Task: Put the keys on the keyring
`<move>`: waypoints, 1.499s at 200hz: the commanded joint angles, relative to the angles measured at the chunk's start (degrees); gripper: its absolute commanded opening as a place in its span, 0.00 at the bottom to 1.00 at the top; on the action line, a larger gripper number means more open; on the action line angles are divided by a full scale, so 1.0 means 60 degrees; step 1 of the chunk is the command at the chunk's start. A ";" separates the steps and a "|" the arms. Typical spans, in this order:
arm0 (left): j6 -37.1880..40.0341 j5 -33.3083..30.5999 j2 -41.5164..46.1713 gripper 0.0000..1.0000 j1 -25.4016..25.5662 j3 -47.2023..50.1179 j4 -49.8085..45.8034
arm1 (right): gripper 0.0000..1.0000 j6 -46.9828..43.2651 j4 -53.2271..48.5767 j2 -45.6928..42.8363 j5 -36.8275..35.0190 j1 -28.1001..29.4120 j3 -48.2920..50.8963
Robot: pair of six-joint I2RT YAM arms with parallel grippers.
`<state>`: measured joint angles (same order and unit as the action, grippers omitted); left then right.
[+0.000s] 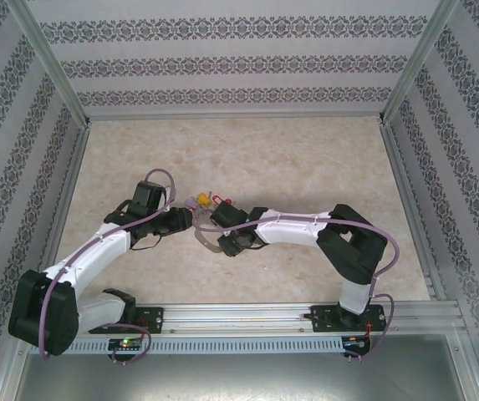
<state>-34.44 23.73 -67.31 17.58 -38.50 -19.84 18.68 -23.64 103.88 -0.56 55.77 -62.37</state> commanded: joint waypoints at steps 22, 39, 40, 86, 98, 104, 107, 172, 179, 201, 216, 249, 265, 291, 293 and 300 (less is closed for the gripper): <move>0.0247 -0.0080 -0.0171 0.42 0.0126 -0.0361 -0.0261 | 0.26 -0.0291 -0.0119 -0.0532 0.0348 0.0092 0.0311; 0.0246 -0.0080 -0.0221 0.42 0.0145 -0.0406 -0.0268 | 0.38 -0.0353 -0.0132 -0.0624 0.0592 0.0110 0.0368; 0.0246 -0.0076 -0.0229 0.42 0.0138 -0.0408 -0.0268 | 0.39 -0.0356 -0.0132 -0.0633 0.0599 0.0110 0.0372; 0.0231 -0.0189 -0.0269 0.42 0.0230 -0.0413 -0.0269 | 0.50 -0.0051 -0.0147 -0.0957 0.0481 0.0135 0.0575; 0.0219 -0.0220 -0.0265 0.42 0.0237 -0.0422 -0.0282 | 0.47 0.0165 -0.0187 -0.0975 0.0478 0.0203 0.0572; 0.0217 -0.0232 -0.0241 0.42 0.0241 -0.0421 -0.0283 | 0.46 0.0276 -0.0239 -0.0967 0.0429 0.0254 0.0578; 0.0219 -0.0235 -0.0234 0.42 0.0247 -0.0414 -0.0283 | 0.45 0.0327 -0.0280 -0.0958 0.0386 0.0292 0.0554; 0.0283 -0.0270 -0.0213 0.42 0.0244 -0.0387 -0.0269 | 0.32 0.1532 -0.0841 -0.1597 -0.0603 0.0998 0.0984; 0.0291 -0.0268 -0.0209 0.42 0.0243 -0.0394 -0.0261 | 0.32 0.1654 -0.0787 -0.1733 -0.0659 0.1043 0.1079; 0.0290 -0.0209 -0.0226 0.42 0.0247 -0.0378 -0.0196 | 0.30 0.1767 -0.0685 -0.1634 -0.0615 0.1047 0.1152; 0.0297 -0.0176 -0.0223 0.42 0.0239 -0.0394 -0.0195 | 0.30 0.1788 -0.0635 -0.1451 -0.0599 0.1033 0.1143; 0.0319 -0.0216 -0.0113 0.42 0.0237 -0.0407 -0.0246 | 0.30 0.1743 -0.0422 -0.1201 -0.0540 0.0866 0.1137; 0.0305 -0.0223 -0.0090 0.42 0.0248 -0.0388 -0.0230 | 0.30 0.1712 -0.0281 -0.1128 -0.0459 0.0777 0.1153; 0.0294 -0.0229 -0.0084 0.42 0.0243 -0.0389 -0.0224 | 0.29 0.1650 -0.0064 -0.1002 -0.0419 0.0592 0.1156; 0.0291 -0.0232 -0.0082 0.42 0.0247 -0.0393 -0.0224 | 0.29 0.1637 -0.0050 -0.0996 -0.0427 0.0574 0.1153; 0.0290 -0.0247 -0.0080 0.42 0.0247 -0.0382 -0.0224 | 0.29 0.1592 -0.0017 -0.0964 -0.0445 0.0521 0.1143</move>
<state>-34.00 22.65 -68.69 18.44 -39.59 -20.21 28.38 -25.32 96.97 -2.52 60.10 -56.07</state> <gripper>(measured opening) 0.418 0.294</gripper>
